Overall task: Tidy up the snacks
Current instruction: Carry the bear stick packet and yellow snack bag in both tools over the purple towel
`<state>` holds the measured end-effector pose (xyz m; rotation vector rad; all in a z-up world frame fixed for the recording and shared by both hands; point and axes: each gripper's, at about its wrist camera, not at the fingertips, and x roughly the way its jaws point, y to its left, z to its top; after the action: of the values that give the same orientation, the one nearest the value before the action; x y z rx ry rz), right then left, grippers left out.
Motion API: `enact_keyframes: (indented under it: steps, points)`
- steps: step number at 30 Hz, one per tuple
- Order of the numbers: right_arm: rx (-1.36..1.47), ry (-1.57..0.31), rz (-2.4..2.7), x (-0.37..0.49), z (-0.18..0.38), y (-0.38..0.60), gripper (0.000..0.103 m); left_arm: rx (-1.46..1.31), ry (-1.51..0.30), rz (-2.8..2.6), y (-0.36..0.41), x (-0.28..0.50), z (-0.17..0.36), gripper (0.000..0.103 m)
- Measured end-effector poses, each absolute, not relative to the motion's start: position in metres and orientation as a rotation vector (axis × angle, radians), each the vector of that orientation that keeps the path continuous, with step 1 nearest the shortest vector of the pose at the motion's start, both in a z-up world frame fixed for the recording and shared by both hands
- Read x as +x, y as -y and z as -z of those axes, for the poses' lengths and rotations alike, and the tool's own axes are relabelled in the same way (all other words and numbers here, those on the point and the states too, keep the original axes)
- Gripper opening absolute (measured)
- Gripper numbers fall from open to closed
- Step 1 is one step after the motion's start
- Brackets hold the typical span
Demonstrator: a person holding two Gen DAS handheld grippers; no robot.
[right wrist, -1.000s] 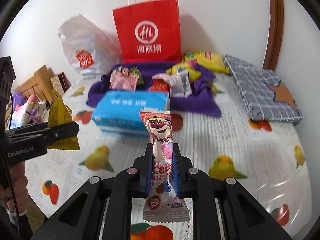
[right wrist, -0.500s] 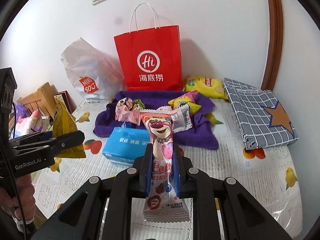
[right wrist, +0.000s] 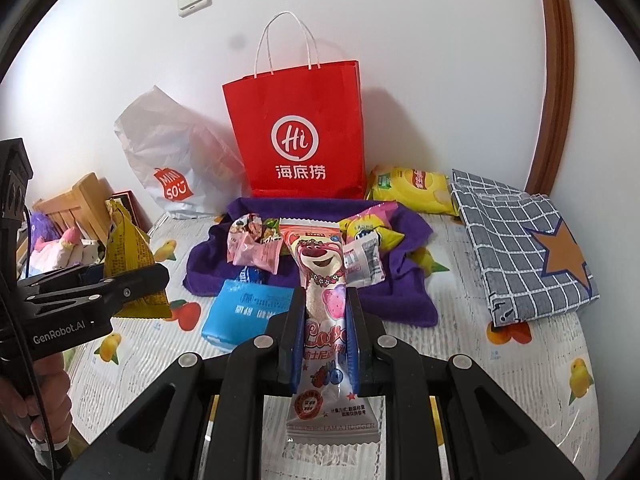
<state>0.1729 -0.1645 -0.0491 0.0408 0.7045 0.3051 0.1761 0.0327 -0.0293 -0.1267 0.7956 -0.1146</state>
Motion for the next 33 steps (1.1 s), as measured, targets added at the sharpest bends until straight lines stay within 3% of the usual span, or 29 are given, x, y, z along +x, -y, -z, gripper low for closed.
enact_keyframes:
  steps: [33]
  points:
    - [0.103, -0.698, -0.279, 0.319, 0.049, 0.157, 0.018, -0.112, -0.782, 0.051, -0.06, 0.31, 0.027, 0.047]
